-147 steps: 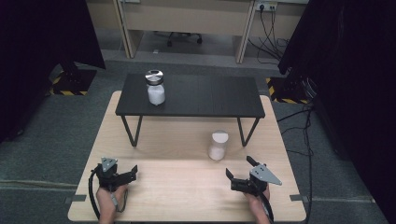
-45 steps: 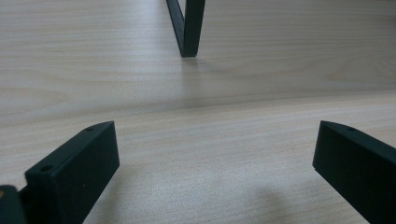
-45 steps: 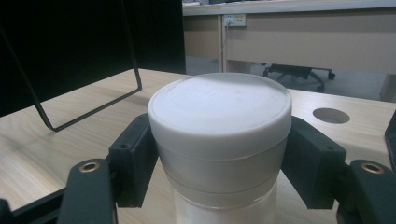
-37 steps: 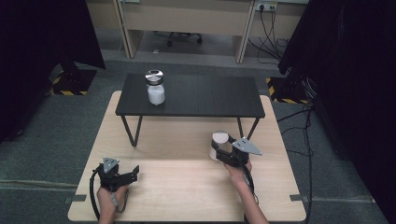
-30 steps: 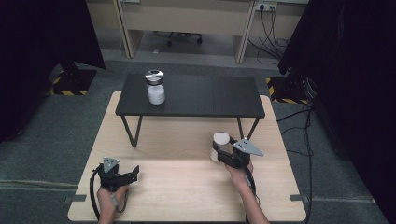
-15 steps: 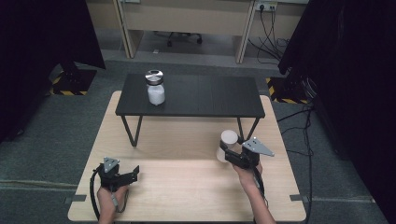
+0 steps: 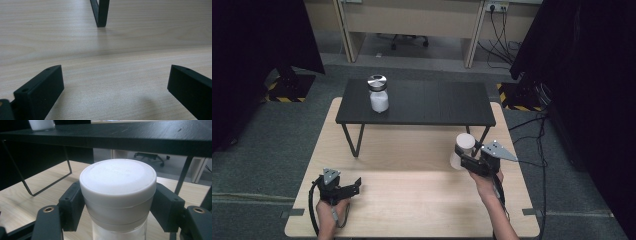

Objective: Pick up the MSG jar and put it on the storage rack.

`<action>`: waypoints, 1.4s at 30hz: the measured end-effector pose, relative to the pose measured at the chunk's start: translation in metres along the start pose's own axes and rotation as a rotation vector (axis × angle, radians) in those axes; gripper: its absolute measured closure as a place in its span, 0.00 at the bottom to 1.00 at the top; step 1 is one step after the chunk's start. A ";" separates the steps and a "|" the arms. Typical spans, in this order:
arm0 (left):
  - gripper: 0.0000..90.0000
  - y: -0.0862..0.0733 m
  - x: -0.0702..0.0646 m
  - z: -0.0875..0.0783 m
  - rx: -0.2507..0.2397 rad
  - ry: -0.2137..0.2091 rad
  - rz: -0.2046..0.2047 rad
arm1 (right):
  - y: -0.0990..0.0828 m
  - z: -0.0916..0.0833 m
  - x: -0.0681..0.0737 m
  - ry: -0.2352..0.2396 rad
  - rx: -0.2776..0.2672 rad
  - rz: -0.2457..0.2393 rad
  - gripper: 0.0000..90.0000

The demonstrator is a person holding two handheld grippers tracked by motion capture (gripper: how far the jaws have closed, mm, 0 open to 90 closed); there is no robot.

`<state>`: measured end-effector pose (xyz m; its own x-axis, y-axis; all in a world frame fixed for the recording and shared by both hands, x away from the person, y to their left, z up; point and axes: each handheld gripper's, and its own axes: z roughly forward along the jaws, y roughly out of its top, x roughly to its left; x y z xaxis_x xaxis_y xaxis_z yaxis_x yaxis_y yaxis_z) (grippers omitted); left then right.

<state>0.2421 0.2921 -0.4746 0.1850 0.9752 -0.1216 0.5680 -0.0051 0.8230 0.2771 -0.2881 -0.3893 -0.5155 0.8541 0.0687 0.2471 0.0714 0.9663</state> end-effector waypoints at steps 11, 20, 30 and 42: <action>0.00 0.002 -0.002 0.000 0.009 0.011 0.010 | 0.025 -0.010 -0.002 -0.006 -0.004 -0.015 0.37; 0.00 0.001 -0.003 0.000 0.007 0.012 0.013 | 0.050 -0.025 -0.002 -0.018 -0.017 -0.007 0.37; 0.00 0.001 -0.004 0.000 0.006 0.013 0.018 | 0.072 -0.037 -0.002 -0.032 -0.039 0.003 0.37; 0.00 0.000 -0.007 -0.001 0.000 0.029 0.028 | 0.094 -0.039 -0.007 -0.028 -0.061 0.034 0.37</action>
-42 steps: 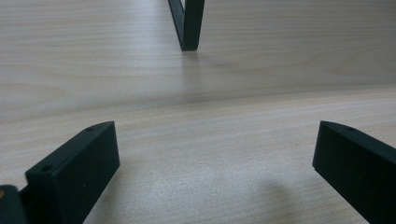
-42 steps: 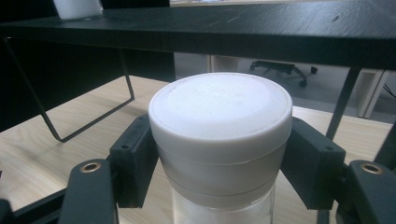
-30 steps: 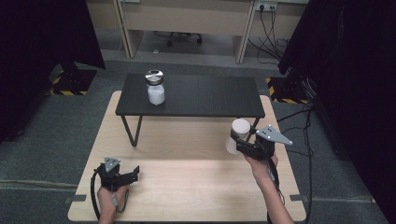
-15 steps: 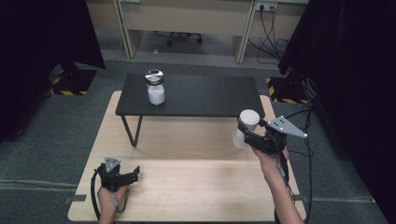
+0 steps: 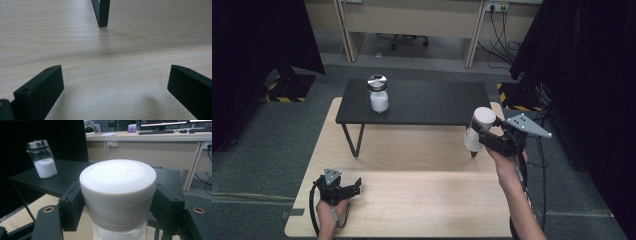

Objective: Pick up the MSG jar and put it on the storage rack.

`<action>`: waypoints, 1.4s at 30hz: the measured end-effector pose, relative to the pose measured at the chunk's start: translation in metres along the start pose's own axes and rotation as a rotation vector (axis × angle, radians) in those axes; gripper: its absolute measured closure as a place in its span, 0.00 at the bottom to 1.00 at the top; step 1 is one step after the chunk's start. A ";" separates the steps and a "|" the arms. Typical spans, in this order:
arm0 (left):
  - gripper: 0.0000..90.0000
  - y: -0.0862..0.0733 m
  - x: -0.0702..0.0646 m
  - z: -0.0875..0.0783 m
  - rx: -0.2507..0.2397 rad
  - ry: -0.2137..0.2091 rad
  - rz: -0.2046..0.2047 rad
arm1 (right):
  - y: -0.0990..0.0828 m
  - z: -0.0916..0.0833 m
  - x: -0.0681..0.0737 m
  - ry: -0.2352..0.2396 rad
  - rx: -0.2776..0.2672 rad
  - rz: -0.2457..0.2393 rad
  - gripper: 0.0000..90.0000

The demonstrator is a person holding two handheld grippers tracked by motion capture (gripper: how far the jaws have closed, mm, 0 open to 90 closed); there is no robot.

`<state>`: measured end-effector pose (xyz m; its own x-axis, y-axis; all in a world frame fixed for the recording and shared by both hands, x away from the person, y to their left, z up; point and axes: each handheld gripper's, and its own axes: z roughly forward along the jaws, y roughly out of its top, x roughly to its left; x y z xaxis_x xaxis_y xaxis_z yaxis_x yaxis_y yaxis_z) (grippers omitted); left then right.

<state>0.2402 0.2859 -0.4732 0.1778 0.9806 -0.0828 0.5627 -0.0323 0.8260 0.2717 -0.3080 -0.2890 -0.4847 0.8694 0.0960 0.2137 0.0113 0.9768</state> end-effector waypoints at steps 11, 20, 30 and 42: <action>0.00 -0.001 -0.001 -0.001 -0.008 0.004 0.003 | 0.022 0.009 0.003 -0.007 -0.026 -0.027 0.37; 0.00 -0.002 -0.001 -0.002 -0.014 0.004 0.006 | 0.027 0.024 0.008 -0.036 -0.052 -0.022 0.37; 0.00 -0.001 -0.001 -0.001 -0.009 0.009 0.003 | 0.024 0.041 0.009 -0.081 -0.071 -0.021 0.37; 0.00 -0.001 -0.001 -0.001 -0.010 0.011 0.003 | 0.028 0.062 0.004 -0.108 -0.085 -0.009 0.37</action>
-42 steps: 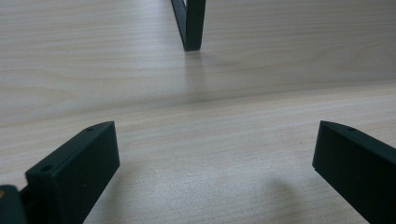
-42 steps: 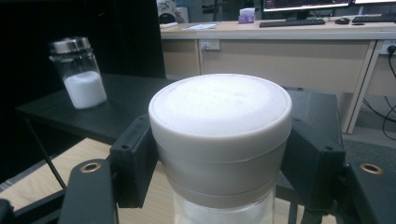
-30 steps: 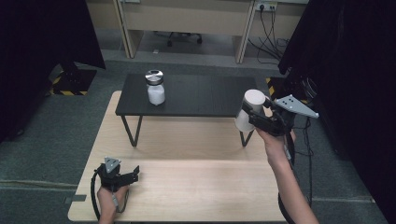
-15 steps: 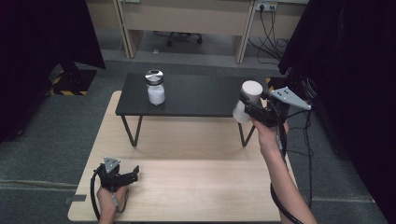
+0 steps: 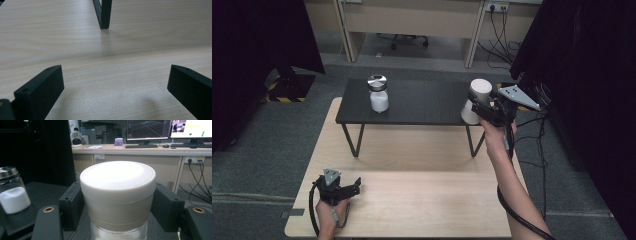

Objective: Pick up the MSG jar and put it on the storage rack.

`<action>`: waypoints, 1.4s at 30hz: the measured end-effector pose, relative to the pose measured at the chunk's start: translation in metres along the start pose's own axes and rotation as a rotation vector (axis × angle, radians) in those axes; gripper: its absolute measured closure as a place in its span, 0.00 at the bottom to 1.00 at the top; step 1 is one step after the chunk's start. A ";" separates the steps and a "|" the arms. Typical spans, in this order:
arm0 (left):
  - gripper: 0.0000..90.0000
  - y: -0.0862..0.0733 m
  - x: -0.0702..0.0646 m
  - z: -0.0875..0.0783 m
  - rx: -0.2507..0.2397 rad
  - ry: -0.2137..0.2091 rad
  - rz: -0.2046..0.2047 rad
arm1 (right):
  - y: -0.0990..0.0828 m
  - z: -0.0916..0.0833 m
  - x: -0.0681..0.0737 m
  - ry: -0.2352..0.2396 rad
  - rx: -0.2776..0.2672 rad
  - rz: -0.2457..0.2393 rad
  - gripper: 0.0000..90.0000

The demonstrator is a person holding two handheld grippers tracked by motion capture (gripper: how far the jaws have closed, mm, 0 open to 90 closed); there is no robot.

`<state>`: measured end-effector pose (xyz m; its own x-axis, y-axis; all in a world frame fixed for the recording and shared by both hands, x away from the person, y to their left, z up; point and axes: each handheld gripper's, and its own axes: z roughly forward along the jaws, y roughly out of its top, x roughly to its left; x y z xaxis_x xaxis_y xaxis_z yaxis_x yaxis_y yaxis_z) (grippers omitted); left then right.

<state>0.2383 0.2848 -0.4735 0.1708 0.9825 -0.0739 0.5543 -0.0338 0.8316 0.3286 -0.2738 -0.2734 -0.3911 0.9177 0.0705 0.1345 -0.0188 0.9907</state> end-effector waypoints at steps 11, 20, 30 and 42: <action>0.00 0.000 0.000 0.000 -0.003 -0.002 0.001 | -0.001 0.024 -0.003 -0.028 -0.011 0.030 0.37; 0.00 -0.001 0.001 0.000 -0.006 -0.003 -0.003 | 0.004 0.040 -0.002 -0.042 -0.012 0.017 0.37; 0.00 -0.001 0.001 0.000 -0.006 -0.005 -0.003 | 0.002 0.048 -0.003 -0.038 -0.009 0.001 0.37; 0.00 0.000 0.001 0.000 -0.003 -0.004 -0.004 | -0.003 0.049 -0.003 -0.036 -0.026 -0.005 0.37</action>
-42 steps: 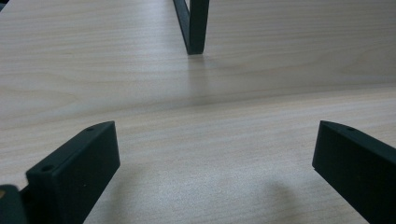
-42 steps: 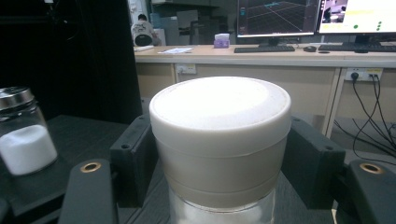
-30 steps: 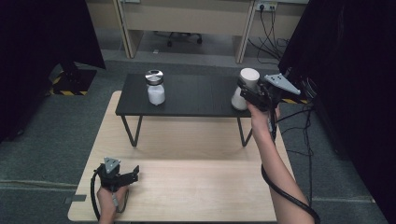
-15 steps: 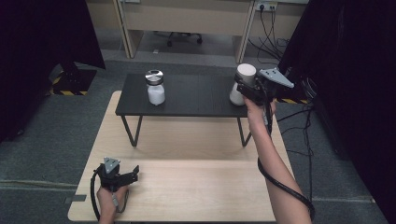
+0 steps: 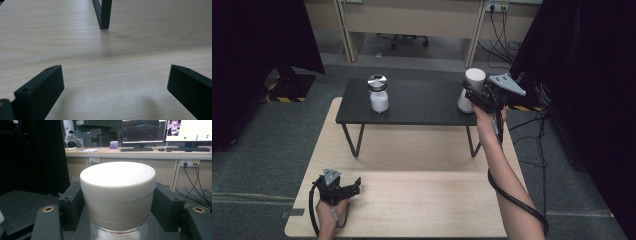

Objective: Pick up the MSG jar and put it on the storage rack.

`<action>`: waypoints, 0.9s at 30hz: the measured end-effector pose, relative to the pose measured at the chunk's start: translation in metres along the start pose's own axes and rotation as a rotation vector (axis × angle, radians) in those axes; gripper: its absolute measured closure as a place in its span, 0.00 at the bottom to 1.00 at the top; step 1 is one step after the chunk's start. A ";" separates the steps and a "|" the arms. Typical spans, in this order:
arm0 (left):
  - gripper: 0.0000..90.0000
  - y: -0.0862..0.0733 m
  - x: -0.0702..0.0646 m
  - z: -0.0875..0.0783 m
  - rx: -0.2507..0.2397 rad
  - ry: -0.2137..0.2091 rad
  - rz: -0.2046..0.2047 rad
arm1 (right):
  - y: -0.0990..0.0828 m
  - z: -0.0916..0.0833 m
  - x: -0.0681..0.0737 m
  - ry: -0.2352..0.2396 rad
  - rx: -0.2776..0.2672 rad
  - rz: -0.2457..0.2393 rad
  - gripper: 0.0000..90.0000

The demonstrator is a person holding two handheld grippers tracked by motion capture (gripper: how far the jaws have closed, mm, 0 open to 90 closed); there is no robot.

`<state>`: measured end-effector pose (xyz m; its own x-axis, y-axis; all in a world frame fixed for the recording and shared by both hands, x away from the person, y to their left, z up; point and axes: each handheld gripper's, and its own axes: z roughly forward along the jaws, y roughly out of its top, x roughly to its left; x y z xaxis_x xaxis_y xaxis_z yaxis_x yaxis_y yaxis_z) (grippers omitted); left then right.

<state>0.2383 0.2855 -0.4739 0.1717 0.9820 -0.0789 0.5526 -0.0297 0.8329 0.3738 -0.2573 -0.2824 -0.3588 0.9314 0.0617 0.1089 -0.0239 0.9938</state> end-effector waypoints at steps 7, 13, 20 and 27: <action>0.00 0.000 0.000 0.000 0.002 -0.001 0.001 | 0.000 0.000 0.003 -0.011 0.002 0.002 0.36; 0.00 0.000 0.001 0.000 0.004 -0.004 -0.002 | 0.004 -0.002 0.011 -0.051 0.016 -0.004 0.14; 0.00 0.001 0.001 0.000 0.006 -0.003 0.001 | 0.000 -0.012 0.009 -0.042 0.033 -0.032 0.00; 0.00 0.001 0.000 0.000 0.009 -0.002 0.001 | -0.021 -0.032 0.002 -0.011 0.022 -0.041 0.00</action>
<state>0.2392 0.2854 -0.4732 0.1738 0.9816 -0.0791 0.5601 -0.0325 0.8278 0.3415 -0.2664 -0.3002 -0.3533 0.9353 0.0197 0.1151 0.0225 0.9931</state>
